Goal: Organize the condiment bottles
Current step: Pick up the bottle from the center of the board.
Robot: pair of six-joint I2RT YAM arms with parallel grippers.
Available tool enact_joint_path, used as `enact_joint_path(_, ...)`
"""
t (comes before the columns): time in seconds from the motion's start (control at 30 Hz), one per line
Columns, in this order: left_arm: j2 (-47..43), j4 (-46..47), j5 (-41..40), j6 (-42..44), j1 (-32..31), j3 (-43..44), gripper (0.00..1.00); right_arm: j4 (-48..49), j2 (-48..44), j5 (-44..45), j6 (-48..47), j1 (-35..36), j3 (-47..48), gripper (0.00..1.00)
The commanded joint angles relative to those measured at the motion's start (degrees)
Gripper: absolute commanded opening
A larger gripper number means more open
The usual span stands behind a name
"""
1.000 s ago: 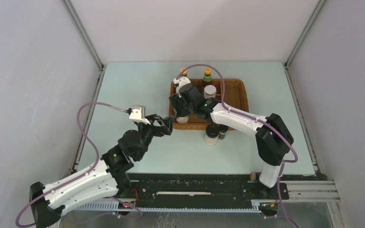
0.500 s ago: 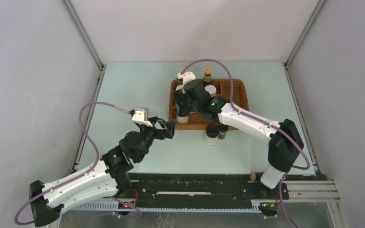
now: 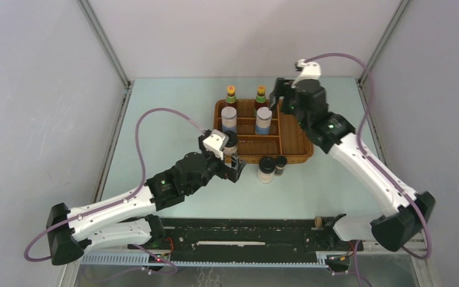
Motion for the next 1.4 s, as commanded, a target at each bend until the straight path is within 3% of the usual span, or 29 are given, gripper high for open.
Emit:
enact_joint_path(0.0, 4.36, -1.68, 10.58, 6.13, -0.4, 5.56, 1.0, -2.01, -6.6, 0.25, 4.11, -4.36, -3.82, 0.83)
enact_joint_path(0.27, 14.44, -2.73, 21.69, 9.4, -0.53, 10.95, 1.0, -1.88, -14.63, -4.34, 5.67, -11.53, -10.1, 0.83)
enact_joint_path(0.87, 30.45, 0.18, 20.17, 19.44, -0.75, 15.68, 1.0, 1.78, -20.39, -6.14, 4.92, -15.78, -17.32, 0.83)
enact_joint_path(1.37, 39.19, 3.61, 24.26, 21.59, 2.77, 20.95, 1.0, 4.53, -20.85, -8.5, 3.61, -16.98, -19.44, 0.83)
